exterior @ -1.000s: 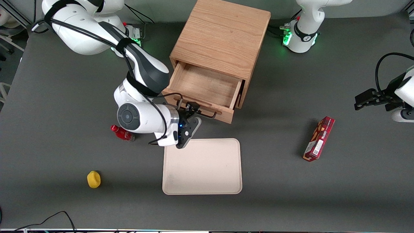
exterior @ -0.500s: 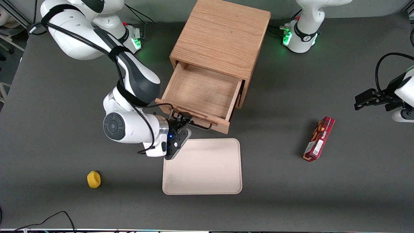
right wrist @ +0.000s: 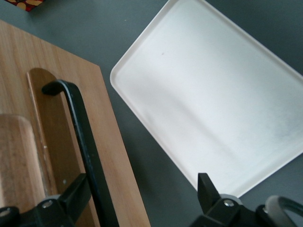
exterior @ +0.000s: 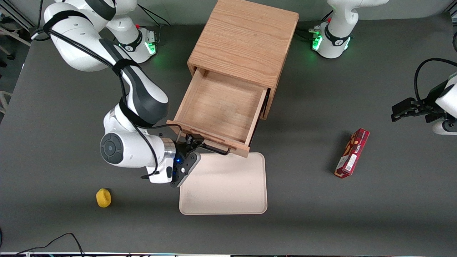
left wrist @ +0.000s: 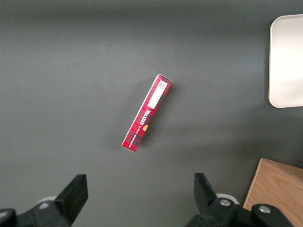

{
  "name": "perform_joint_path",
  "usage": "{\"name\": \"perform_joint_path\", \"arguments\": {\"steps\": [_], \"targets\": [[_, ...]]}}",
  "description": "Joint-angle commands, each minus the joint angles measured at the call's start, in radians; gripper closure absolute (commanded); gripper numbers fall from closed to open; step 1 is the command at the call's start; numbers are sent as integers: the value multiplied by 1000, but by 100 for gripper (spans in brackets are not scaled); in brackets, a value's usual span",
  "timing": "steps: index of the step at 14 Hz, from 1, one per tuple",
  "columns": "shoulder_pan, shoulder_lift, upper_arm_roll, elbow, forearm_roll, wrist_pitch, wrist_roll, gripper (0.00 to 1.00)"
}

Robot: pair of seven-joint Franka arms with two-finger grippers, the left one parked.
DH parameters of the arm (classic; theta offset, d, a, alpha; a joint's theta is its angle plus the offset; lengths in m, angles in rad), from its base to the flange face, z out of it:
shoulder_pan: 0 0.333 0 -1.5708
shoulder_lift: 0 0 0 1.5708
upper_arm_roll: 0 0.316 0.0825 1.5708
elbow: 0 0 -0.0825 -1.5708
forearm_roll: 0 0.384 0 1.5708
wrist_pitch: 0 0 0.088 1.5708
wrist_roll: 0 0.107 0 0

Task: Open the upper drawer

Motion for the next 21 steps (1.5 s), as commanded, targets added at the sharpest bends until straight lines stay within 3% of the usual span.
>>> {"name": "perform_joint_path", "arguments": {"steps": [1, 7, 11, 16, 18, 21], "targets": [[10, 31, -11, 74, -25, -27, -26, 0], [12, 57, -34, 138, -27, -19, -23, 0], [18, -113, -32, 120, -31, -100, 0, 0], [16, -372, -75, 20, -65, -294, 357, 0], [10, -458, -114, 20, -166, -410, 411, 0], [4, -578, -215, 20, -160, -653, 439, 0]]}}
